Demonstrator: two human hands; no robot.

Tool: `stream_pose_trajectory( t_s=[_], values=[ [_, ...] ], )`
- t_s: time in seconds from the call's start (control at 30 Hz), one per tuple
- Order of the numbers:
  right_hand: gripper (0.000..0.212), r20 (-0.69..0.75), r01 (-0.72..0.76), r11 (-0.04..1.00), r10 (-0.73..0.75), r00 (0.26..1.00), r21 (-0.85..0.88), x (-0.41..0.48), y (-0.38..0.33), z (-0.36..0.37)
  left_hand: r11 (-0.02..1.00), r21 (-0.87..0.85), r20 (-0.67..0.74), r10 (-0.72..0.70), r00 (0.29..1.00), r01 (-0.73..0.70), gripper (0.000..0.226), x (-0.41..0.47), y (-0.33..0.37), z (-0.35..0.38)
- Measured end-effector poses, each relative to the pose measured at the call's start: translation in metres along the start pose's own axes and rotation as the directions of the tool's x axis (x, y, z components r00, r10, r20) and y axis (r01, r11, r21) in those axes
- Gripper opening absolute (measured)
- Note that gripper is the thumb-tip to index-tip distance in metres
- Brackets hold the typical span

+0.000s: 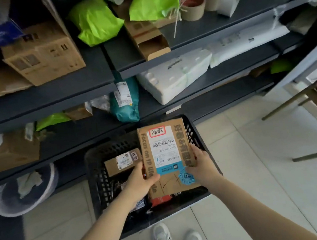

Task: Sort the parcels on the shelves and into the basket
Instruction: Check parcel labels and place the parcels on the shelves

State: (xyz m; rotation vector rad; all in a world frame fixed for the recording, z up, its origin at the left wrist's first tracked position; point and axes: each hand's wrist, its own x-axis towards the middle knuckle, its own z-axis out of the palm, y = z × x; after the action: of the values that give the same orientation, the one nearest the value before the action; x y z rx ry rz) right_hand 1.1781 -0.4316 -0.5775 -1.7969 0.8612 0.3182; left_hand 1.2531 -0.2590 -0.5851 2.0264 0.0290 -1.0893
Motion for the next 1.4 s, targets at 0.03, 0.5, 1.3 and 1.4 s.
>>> stream_pose_trajectory(
  t_s=[0.03,0.5,1.3,1.4],
  values=[
    [0.060,-0.005,-0.011,0.999,0.011,1.000,-0.039,0.009,0.006,0.003,1.000,0.023,0.008,-0.020,1.000,0.020,0.064,0.011,-0.005,0.003],
    [0.089,0.012,-0.144,0.960,0.151,0.988,-0.240,0.140,0.115,0.044,0.989,0.146,-0.001,-0.036,0.999,0.036,0.086,0.169,-0.078,0.078],
    [0.079,0.215,0.218,0.576,-0.074,0.974,-0.788,0.152,0.078,0.040,0.456,0.878,-0.023,0.338,0.941,-0.142,0.062,0.152,-0.050,0.025],
    [0.071,0.303,0.344,0.473,-0.164,0.939,-0.811,0.122,0.015,0.032,0.427,0.900,-0.092,0.380,0.920,-0.086,0.056,0.101,-0.023,-0.022]
  ],
)
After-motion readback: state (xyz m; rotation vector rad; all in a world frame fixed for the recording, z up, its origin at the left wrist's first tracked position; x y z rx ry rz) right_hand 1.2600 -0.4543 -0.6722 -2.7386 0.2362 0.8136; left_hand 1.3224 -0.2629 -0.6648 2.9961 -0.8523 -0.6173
